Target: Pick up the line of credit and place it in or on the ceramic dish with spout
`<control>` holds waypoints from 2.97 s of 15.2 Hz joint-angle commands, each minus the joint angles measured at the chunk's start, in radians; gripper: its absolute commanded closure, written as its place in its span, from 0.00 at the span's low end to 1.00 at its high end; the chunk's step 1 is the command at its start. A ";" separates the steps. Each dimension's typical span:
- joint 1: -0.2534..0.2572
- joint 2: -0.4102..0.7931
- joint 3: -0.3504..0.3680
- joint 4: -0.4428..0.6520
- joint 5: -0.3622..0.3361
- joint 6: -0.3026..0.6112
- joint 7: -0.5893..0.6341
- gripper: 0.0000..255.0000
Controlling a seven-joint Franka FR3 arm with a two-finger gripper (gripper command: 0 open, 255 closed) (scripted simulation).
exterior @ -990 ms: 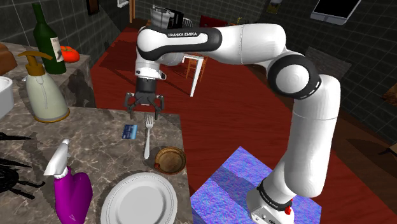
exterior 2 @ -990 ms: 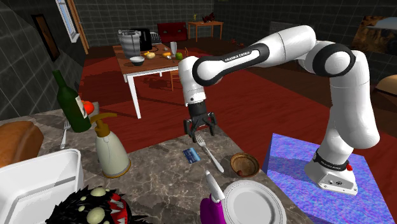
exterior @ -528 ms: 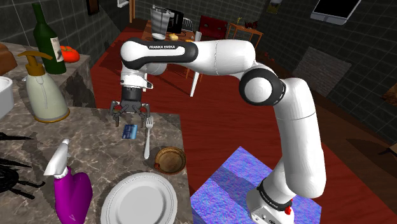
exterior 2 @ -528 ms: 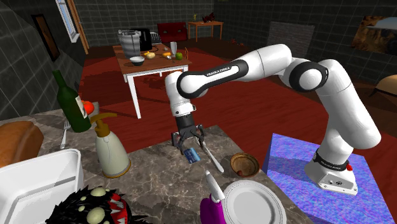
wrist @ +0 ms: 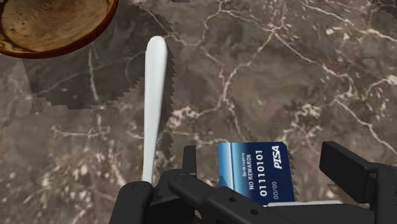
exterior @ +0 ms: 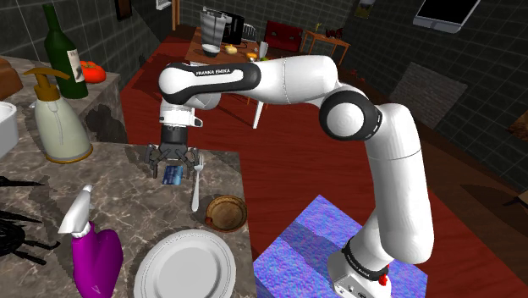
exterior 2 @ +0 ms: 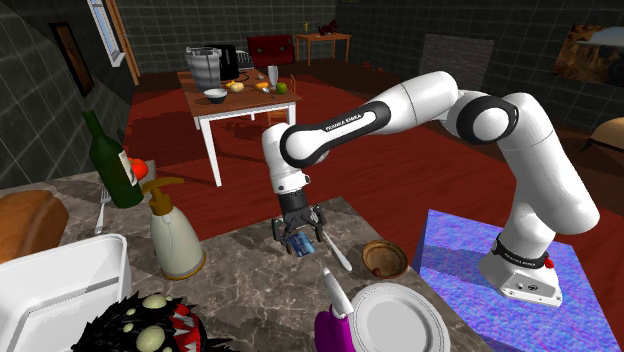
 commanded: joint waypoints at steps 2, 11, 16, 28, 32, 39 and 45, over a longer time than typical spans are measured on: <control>0.000 0.000 0.000 -0.002 0.000 0.002 0.000 0.00; 0.000 0.000 0.000 -0.002 0.000 0.001 0.000 1.00; 0.000 -0.005 0.001 0.003 0.001 -0.008 0.003 1.00; -0.005 -0.050 0.008 0.089 0.004 -0.128 0.053 1.00; -0.006 -0.057 0.011 0.129 0.006 -0.172 0.071 1.00; -0.014 -0.119 0.017 0.110 0.018 -0.209 0.089 1.00; -0.040 -0.407 0.033 -0.300 0.084 -0.090 0.039 1.00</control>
